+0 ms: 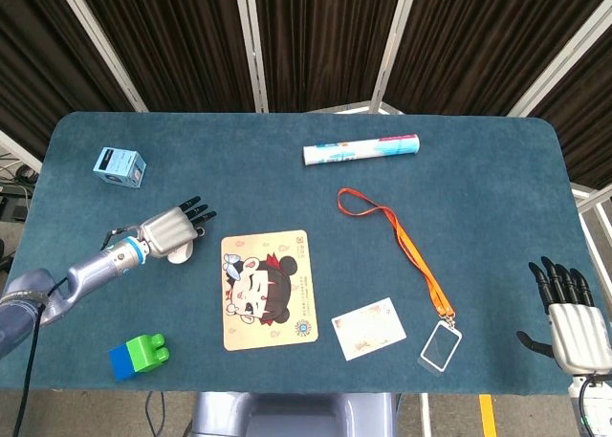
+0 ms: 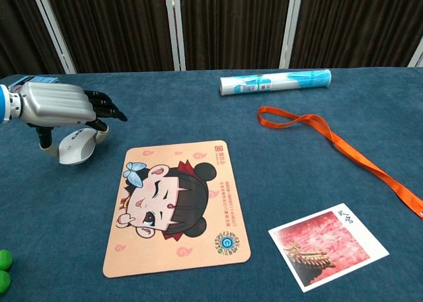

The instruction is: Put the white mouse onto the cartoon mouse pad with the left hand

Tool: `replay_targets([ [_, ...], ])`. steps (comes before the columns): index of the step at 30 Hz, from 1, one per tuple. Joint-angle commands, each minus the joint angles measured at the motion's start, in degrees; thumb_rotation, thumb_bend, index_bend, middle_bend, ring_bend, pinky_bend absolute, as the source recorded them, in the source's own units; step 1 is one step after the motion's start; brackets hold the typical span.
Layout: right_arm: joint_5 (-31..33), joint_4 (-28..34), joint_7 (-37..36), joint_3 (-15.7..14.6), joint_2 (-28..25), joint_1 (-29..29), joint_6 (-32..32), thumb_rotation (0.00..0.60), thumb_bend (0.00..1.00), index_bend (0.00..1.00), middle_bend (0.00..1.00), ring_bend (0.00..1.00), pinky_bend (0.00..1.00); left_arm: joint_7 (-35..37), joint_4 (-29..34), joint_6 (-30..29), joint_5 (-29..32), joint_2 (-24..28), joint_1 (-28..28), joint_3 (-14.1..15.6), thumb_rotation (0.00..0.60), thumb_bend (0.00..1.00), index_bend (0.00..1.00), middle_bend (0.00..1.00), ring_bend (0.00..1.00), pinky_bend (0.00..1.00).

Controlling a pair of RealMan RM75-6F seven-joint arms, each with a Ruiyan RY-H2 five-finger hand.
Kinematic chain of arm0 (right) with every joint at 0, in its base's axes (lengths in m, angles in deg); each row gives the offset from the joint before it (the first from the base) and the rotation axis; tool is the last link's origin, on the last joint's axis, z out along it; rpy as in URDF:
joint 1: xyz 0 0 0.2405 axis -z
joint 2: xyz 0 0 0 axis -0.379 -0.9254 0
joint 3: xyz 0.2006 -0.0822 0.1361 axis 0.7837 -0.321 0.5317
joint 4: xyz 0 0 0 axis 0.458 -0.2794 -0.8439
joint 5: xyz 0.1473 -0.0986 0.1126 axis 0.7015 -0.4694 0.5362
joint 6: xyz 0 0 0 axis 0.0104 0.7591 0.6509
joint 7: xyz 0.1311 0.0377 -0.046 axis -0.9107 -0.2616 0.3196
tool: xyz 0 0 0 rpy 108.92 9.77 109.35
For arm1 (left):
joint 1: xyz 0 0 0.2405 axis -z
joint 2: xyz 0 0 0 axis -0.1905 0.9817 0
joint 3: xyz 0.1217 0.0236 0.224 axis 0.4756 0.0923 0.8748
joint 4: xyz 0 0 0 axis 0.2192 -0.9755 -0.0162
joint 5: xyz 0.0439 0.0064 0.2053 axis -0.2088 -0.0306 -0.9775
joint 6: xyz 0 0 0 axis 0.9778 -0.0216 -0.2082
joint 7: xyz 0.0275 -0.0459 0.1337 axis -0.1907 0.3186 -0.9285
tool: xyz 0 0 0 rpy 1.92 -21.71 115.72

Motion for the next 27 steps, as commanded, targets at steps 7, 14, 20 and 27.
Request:
replay_targets([
  [7,0.05,0.02,-0.11,0.01,-0.07,-0.02,-0.12,0.600,0.09,0.00,0.00,0.00,0.00,-4.86,9.16,-1.55,-0.03,1.82,3.65,-3.55,0.600,0.20,0.58,0.00,0.00,0.00],
  [14,-0.07,-0.04,-0.43,-0.01,-0.13,0.03,-0.07,0.600,0.09,0.00,0.00,0.00,0.00,-12.56,18.35,2.42,1.07,0.57,6.74,-6.45,0.600,0.20,0.58,0.00,0.00,0.00],
  [20,-0.17,-0.07,-0.81,-0.07,-0.24,0.02,-0.17,0.600,0.09,0.00,0.00,0.00,0.00,-17.21,22.18,5.59,1.77,-2.40,8.82,-8.25,0.600,0.20,0.58,0.00,0.00,0.00],
  [27,-0.36,-0.11,-1.38,-0.19,-0.45,0.03,-0.29,0.600,0.09,0.00,0.00,0.00,0.00,-21.75,23.24,8.96,2.11,-5.06,9.95,-8.06,0.600,0.20,0.58,0.00,0.00,0.00],
])
